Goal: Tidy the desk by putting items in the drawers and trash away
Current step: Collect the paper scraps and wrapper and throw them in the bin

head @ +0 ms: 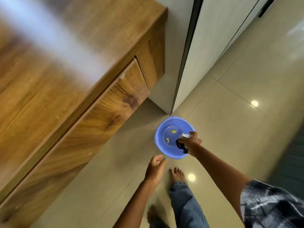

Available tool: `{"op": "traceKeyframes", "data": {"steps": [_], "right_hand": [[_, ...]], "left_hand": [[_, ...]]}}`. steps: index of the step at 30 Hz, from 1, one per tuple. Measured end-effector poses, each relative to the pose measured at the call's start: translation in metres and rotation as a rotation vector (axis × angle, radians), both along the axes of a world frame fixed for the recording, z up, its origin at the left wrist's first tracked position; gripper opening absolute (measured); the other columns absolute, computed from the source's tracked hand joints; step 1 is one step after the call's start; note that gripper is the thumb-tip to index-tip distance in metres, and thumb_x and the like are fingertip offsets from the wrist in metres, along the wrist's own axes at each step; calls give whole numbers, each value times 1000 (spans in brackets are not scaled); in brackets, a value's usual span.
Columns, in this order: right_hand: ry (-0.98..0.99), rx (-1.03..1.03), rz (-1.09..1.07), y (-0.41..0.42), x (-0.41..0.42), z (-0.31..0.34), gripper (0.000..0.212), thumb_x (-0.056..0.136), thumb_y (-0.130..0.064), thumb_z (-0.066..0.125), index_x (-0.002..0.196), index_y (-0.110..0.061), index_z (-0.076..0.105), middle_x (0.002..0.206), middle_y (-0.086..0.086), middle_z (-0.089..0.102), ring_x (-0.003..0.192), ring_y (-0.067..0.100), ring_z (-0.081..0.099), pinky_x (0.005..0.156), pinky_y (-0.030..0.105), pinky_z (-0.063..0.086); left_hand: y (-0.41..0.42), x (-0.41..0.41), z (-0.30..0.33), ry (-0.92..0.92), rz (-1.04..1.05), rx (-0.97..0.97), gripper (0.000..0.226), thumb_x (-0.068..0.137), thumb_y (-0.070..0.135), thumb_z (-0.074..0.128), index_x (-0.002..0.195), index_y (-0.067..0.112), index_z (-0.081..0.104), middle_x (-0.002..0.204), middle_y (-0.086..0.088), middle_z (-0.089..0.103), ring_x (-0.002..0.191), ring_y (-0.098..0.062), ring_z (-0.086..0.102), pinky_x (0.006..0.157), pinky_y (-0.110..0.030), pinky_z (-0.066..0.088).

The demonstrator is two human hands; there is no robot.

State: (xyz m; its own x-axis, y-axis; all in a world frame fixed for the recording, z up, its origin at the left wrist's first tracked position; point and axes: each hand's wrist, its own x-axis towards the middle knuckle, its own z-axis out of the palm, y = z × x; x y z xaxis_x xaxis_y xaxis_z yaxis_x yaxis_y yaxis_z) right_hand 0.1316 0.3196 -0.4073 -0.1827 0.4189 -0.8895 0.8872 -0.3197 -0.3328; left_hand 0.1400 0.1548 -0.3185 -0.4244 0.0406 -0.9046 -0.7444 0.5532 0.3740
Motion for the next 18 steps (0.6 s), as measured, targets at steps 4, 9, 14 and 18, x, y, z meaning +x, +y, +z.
{"op": "traceKeyframes", "data": {"steps": [4,9,14,18], "right_hand": [[-71,-50,-82,6,-12,-7,67,74,-11,72,129,-28,37,133,10,26,104,35,48,56,42,53],[-113,-88,-8,14,-20,-14,72,82,-9,68,140,-26,30,146,13,16,126,38,36,89,51,47],[-59,-49,7,11,-17,-28,67,81,-9,69,137,-22,35,142,12,23,120,35,43,88,46,46],[-68,23,49,5,-11,-39,54,83,-8,63,132,-17,42,139,12,28,109,34,48,93,47,48]], "left_hand": [[8,-10,-4,6,2,16,32,96,26,49,128,22,47,116,7,52,111,-16,54,85,-25,38],[18,-19,-14,3,-8,36,35,95,30,50,128,23,46,113,9,56,111,-17,54,87,-27,38],[19,-20,-24,13,-20,29,42,93,32,52,133,23,45,128,3,57,116,-18,54,101,-36,41],[9,-17,-28,35,28,29,41,94,31,51,134,22,45,129,3,55,113,-16,55,94,-30,42]]}}
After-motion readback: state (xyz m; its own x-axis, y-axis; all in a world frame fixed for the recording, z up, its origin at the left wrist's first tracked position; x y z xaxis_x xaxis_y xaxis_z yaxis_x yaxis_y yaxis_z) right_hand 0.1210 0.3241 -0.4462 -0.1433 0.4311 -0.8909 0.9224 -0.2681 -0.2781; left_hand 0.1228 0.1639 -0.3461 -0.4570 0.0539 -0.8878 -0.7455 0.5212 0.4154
